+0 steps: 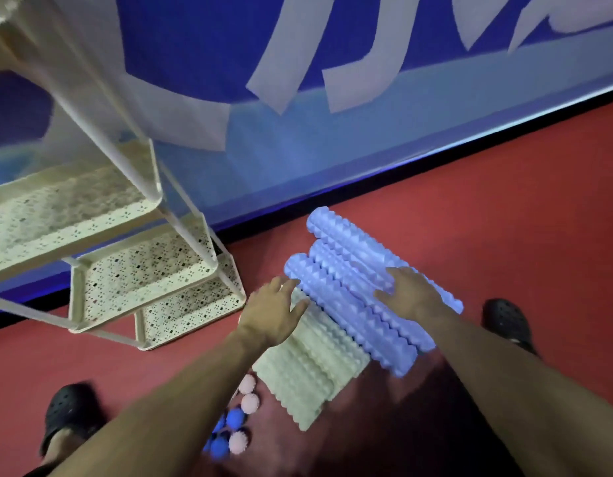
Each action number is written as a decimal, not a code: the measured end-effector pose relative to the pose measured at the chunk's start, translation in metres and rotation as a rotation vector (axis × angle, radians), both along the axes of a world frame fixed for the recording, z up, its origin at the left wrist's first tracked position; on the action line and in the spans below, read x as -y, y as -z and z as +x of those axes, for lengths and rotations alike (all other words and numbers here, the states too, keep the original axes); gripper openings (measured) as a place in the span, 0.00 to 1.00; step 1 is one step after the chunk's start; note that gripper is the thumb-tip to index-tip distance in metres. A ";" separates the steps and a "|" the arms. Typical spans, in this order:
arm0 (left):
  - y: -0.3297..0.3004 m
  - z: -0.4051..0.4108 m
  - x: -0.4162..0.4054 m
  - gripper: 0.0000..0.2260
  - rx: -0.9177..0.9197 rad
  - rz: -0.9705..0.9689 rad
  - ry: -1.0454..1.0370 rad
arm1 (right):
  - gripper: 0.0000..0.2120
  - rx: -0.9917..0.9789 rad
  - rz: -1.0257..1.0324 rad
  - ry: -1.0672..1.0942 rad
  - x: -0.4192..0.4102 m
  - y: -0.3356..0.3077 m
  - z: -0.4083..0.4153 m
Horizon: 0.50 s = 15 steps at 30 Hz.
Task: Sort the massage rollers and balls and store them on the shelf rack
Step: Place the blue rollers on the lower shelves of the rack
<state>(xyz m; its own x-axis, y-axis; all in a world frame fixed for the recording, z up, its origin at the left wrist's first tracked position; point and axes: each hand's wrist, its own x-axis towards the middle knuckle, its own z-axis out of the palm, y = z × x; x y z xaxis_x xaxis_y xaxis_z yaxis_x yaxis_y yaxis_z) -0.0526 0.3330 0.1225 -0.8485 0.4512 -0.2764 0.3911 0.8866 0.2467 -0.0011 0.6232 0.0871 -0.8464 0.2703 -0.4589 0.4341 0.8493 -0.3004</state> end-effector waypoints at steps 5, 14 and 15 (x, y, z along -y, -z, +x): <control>0.056 -0.020 -0.029 0.27 0.071 0.004 -0.038 | 0.42 0.051 0.041 0.078 -0.051 0.061 -0.015; 0.122 -0.021 -0.030 0.28 0.226 0.052 -0.144 | 0.53 0.070 0.139 0.099 -0.080 0.136 -0.022; 0.125 -0.019 -0.027 0.28 0.233 0.048 -0.146 | 0.53 0.060 0.159 0.094 -0.081 0.139 -0.023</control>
